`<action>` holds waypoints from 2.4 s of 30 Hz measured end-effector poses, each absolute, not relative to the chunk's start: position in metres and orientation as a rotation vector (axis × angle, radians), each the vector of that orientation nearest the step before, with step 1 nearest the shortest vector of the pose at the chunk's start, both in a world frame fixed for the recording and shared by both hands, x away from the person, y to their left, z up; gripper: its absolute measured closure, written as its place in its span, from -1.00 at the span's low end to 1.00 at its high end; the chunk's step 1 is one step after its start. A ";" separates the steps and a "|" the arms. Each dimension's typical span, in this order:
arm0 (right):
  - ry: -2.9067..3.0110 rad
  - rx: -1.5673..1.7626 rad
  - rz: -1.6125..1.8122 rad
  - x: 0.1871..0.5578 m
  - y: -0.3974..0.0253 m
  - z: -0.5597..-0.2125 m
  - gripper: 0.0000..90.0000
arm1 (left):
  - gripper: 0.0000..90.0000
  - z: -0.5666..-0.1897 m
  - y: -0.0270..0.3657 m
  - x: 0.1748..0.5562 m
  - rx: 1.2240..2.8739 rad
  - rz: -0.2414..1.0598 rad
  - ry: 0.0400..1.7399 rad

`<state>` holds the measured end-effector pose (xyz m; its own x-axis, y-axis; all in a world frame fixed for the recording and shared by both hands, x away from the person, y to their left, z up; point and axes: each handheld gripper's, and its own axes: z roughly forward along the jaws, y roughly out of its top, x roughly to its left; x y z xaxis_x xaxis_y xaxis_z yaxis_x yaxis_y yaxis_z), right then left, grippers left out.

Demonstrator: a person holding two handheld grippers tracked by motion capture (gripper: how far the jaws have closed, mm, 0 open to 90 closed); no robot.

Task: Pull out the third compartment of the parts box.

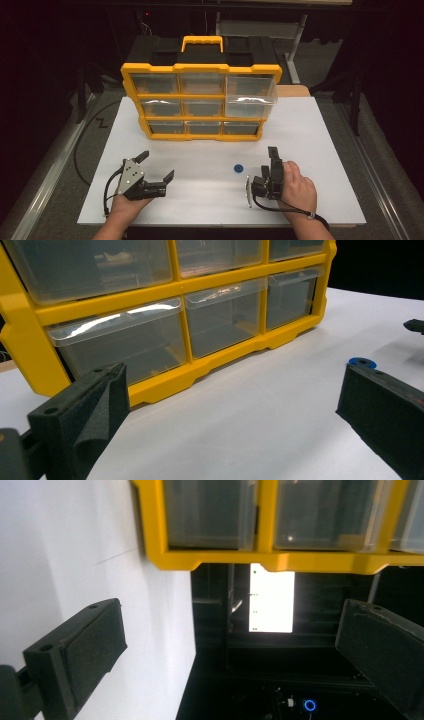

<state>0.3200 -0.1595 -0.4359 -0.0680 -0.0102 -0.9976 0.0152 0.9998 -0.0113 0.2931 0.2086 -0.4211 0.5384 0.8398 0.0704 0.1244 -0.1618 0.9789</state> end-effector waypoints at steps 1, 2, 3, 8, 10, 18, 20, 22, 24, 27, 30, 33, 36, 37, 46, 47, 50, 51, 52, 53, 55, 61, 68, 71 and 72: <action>1.637 -0.004 -0.016 0.320 -0.160 -0.435 -0.98 | -0.98 -0.421 0.209 0.293 1.634 0.780 0.832; 1.640 0.002 -0.017 0.320 -0.160 -0.435 -0.98 | -0.98 -0.421 0.209 0.293 1.634 0.780 0.833; 1.639 0.003 -0.010 0.320 -0.160 -0.436 -0.98 | -0.98 -0.421 0.209 0.293 1.632 0.781 0.833; 1.648 0.017 0.004 0.320 -0.161 -0.435 -0.98 | -0.98 -0.421 0.209 0.293 1.628 0.784 0.836; 1.659 0.030 0.006 0.320 -0.162 -0.435 -0.98 | -0.98 -0.421 0.209 0.293 1.627 0.783 0.838; 1.704 0.122 0.064 0.324 -0.168 -0.432 -0.98 | -0.99 -0.421 0.210 0.295 1.626 0.782 0.850; 1.721 0.159 0.093 0.326 -0.170 -0.431 -0.98 | -0.99 -0.421 0.210 0.295 1.625 0.784 0.849; 1.740 0.204 0.131 0.327 -0.173 -0.430 -0.98 | -0.99 -0.421 0.210 0.295 1.623 0.793 0.866; 1.762 0.255 0.156 0.328 -0.174 -0.431 -0.98 | -0.99 -0.420 0.211 0.295 1.617 0.788 0.878; 1.788 0.292 0.199 0.330 -0.176 -0.431 -0.98 | -0.99 -0.420 0.211 0.294 1.621 0.788 0.878; 1.799 0.330 0.237 0.331 -0.177 -0.430 -0.98 | -0.99 -0.421 0.211 0.296 1.623 0.772 0.895; 1.809 0.363 0.261 0.332 -0.179 -0.429 -0.98 | -0.99 -0.421 0.211 0.296 1.620 0.768 0.905; 1.820 0.399 0.294 0.333 -0.183 -0.428 -0.98 | -0.99 -0.421 0.212 0.296 1.613 0.773 0.909; 1.828 0.439 0.322 0.333 -0.184 -0.428 -0.98 | -0.99 -0.421 0.212 0.296 1.613 0.773 0.910; 1.869 0.569 0.456 0.337 -0.192 -0.424 -0.98 | -0.98 -0.423 0.213 0.299 1.626 0.775 0.924; 1.876 0.602 0.488 0.337 -0.192 -0.424 -0.98 | -0.98 -0.424 0.213 0.299 1.634 0.776 0.922; 1.888 0.659 0.539 0.339 -0.196 -0.423 -0.98 | -0.98 -0.424 0.212 0.299 1.637 0.782 0.923; 1.891 0.683 0.561 0.339 -0.197 -0.422 -0.98 | -0.98 -0.424 0.212 0.299 1.636 0.787 0.917; 1.895 0.702 0.585 0.340 -0.198 -0.422 -0.98 | -0.98 -0.423 0.212 0.299 1.635 0.790 0.912; 1.901 0.710 0.599 0.341 -0.200 -0.421 -0.98 | -0.98 -0.423 0.212 0.299 1.632 0.792 0.909; 1.911 0.742 0.632 0.342 -0.201 -0.422 -0.98 | -0.99 -0.423 0.212 0.300 1.626 0.793 0.915; 1.930 0.865 0.734 0.347 -0.209 -0.422 -0.98 | -0.99 -0.423 0.214 0.298 1.612 0.794 0.920; 1.896 0.988 0.928 0.346 -0.225 -0.413 -0.97 | -0.99 -0.424 0.213 0.300 1.622 0.796 0.931; 1.895 1.036 0.987 0.347 -0.230 -0.412 -0.97 | -0.99 -0.425 0.214 0.302 1.622 0.801 0.942; 1.897 1.048 0.998 0.348 -0.231 -0.411 -0.98 | -0.99 -0.426 0.215 0.302 1.621 0.799 0.951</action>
